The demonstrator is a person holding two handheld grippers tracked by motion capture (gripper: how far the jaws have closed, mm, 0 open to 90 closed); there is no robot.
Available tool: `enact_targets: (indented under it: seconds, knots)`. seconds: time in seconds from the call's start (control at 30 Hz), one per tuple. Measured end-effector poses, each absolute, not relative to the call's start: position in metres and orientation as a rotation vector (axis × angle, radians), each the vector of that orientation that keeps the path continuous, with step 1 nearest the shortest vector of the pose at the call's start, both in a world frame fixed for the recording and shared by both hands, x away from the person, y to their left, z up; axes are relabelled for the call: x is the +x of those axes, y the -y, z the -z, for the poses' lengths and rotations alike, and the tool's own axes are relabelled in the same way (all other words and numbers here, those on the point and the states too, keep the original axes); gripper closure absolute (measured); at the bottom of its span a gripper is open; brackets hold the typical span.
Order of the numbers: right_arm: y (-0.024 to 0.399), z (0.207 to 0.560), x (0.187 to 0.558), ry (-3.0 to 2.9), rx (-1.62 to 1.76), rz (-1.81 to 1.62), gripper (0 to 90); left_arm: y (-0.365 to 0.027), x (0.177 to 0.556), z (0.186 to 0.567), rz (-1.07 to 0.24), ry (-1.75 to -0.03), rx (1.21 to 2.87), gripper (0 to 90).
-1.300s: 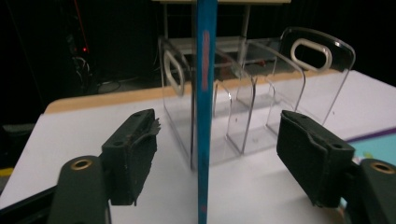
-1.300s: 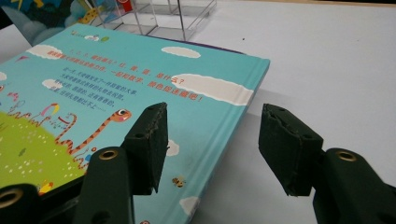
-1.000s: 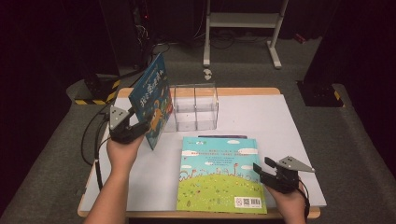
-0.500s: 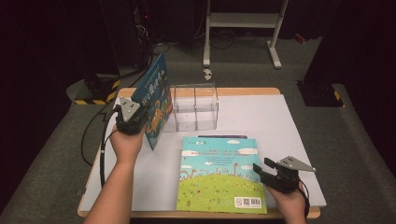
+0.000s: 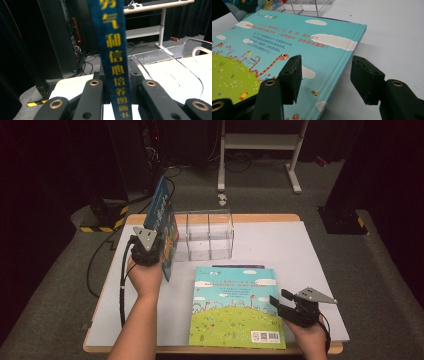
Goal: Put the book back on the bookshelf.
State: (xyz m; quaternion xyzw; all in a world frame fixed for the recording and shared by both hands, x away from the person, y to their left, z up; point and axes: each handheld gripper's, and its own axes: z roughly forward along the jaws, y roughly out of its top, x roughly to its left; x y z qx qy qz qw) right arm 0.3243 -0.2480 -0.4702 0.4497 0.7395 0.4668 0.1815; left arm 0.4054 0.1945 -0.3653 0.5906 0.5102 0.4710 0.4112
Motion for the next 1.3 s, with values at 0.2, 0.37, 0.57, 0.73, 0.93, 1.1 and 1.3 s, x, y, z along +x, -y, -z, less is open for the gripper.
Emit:
enact_targets:
  seconds: [0.2,0.37,0.57,0.73,0.93,1.1,1.3]
  knots:
    - [0.247,0.470,0.324,-2.091,1.265,-1.326,42.4,-0.196,0.406,0.367,-1.187,-1.294,1.461,78.3]
    - [0.246,0.470,0.324,-2.093,1.260,-1.325,42.2,-0.200,0.410,0.373,-1.116,-1.303,1.449,65.0]
    - [0.246,0.471,0.323,-2.095,1.250,-1.333,40.8,-0.210,0.401,0.382,-1.004,-1.274,1.436,44.0]
    - [0.246,0.473,0.323,-2.096,1.253,-1.329,39.6,-0.216,0.394,0.384,-0.973,-1.255,1.437,41.3]
    - [0.244,0.473,0.322,-2.103,1.246,-1.323,39.2,-0.221,0.384,0.391,-0.871,-1.236,1.439,37.1]
    - [0.245,0.473,0.321,-2.103,1.238,-1.329,38.1,-0.227,0.361,0.412,-0.784,-1.206,1.465,33.5]
    - [0.243,0.473,0.322,-2.129,1.244,-1.310,35.2,-0.220,0.332,0.441,-0.610,-1.136,1.555,33.3]
